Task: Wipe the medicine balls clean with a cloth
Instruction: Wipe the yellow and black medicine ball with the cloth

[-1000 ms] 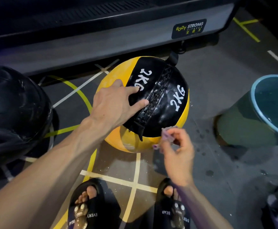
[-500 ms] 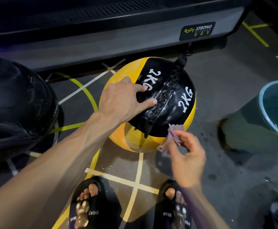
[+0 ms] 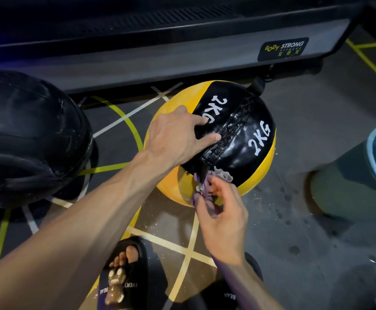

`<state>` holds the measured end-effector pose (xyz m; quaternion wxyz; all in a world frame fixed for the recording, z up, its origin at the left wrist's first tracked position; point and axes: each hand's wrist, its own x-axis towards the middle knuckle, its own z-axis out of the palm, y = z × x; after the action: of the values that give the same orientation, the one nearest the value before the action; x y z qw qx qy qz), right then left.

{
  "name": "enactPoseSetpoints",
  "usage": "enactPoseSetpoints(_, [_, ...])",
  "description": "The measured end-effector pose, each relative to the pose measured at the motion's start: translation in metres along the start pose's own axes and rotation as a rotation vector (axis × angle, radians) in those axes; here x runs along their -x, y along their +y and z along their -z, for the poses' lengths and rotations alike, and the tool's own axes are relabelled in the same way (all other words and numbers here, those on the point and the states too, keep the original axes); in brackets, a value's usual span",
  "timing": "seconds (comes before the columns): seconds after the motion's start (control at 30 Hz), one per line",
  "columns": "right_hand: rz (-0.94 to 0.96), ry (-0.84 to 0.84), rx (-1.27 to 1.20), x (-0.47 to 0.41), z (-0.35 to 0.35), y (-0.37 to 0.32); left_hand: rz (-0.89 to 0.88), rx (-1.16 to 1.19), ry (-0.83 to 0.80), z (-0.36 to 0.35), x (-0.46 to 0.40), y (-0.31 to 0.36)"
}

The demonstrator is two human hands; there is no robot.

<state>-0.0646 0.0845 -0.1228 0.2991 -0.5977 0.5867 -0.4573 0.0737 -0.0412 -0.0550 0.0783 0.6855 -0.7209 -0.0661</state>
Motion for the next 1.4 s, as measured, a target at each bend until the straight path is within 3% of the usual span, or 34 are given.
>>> enactPoseSetpoints(0.13, [0.056, -0.091, 0.028, 0.006, -0.007, -0.002, -0.014, 0.071, -0.028, 0.0, 0.004, -0.013])
enactPoseSetpoints(0.23, [0.015, -0.115, -0.054, 0.005, -0.005, -0.006, -0.006, 0.356, -0.063, 0.007, 0.014, -0.03])
enactPoseSetpoints(0.33, [-0.104, -0.168, -0.234, 0.003, 0.004, -0.012, -0.016, 0.562, 0.091, 0.012, 0.045, -0.048])
enactPoseSetpoints(0.4, [-0.241, -0.183, -0.38, 0.002, 0.009, -0.014, -0.039, 0.559, 0.173, 0.007, 0.072, -0.055])
enactPoseSetpoints(0.53, [-0.491, -0.162, -0.618, -0.007, 0.015, -0.007, -0.081, 0.539, 0.104, -0.014, 0.114, -0.032])
enactPoseSetpoints(0.77, [-0.775, -0.206, -0.916, -0.02, 0.027, -0.013, -0.181, 0.384, 0.16, -0.053, 0.108, -0.013])
enactPoseSetpoints(0.9, [-0.666, -0.269, -0.598, -0.029, 0.039, -0.024, -0.233, 0.398, 0.167, -0.061, 0.111, -0.013])
enactPoseSetpoints(1.13, [-0.139, -0.161, 0.512, -0.06, 0.04, -0.027, -0.281, 0.322, 0.233, -0.063, 0.105, -0.012])
enactPoseSetpoints(1.27, [0.005, -0.139, 0.576, -0.058, 0.034, -0.016, -0.219, 0.385, 0.278, -0.06, 0.101, -0.027])
enactPoseSetpoints(1.4, [0.093, -0.101, 0.608, -0.053, 0.034, -0.009, 0.054, 0.519, 0.406, -0.045, 0.078, -0.075])
